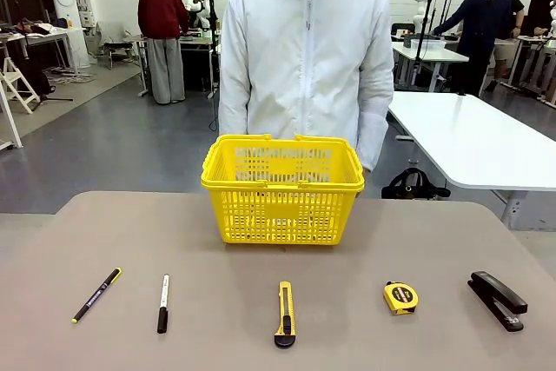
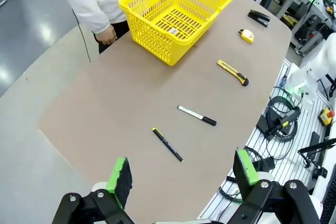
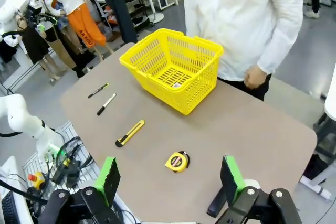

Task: Place the items the person wants into the basket.
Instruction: Pick up the item the person points to and place it in the Market Basket.

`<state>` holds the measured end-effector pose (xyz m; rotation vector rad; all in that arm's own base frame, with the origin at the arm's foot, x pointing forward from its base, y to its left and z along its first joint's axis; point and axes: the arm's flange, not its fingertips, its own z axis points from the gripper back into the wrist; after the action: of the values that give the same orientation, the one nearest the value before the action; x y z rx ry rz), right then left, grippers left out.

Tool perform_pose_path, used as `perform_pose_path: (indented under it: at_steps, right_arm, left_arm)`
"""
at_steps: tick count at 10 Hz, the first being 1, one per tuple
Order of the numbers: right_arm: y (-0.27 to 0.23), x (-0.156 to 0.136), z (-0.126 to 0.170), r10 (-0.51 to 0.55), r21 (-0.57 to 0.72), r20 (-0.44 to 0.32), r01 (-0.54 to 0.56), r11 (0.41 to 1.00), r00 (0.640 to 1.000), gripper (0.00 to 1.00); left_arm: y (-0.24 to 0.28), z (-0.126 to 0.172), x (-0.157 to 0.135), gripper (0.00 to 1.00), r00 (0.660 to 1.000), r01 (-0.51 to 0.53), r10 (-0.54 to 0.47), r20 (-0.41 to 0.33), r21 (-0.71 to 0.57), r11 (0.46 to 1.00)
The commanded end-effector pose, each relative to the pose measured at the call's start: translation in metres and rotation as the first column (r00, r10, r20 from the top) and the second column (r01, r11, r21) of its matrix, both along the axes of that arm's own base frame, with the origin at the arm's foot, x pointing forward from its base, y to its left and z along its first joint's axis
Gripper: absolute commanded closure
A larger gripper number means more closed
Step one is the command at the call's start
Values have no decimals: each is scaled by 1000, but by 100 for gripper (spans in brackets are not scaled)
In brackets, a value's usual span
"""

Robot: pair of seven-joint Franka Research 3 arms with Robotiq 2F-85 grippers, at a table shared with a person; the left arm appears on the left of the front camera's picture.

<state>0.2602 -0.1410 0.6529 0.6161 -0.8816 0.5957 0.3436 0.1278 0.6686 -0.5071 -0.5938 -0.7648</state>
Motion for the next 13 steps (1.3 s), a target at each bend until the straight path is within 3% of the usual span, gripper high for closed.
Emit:
perform_pose_path:
  at_steps: [1,13]
  right_arm:
    - [-1,3,0,17,4,2,-17,1000,1000,0]
    - [0,2,-1,1,-2,-6,-1,1000,1000,0]
  left_arm:
    - [0,3,1,0,1000,14,-14,2,-1,1000]
    - [0,3,1,0,1000,14,-14,2,-1,1000]
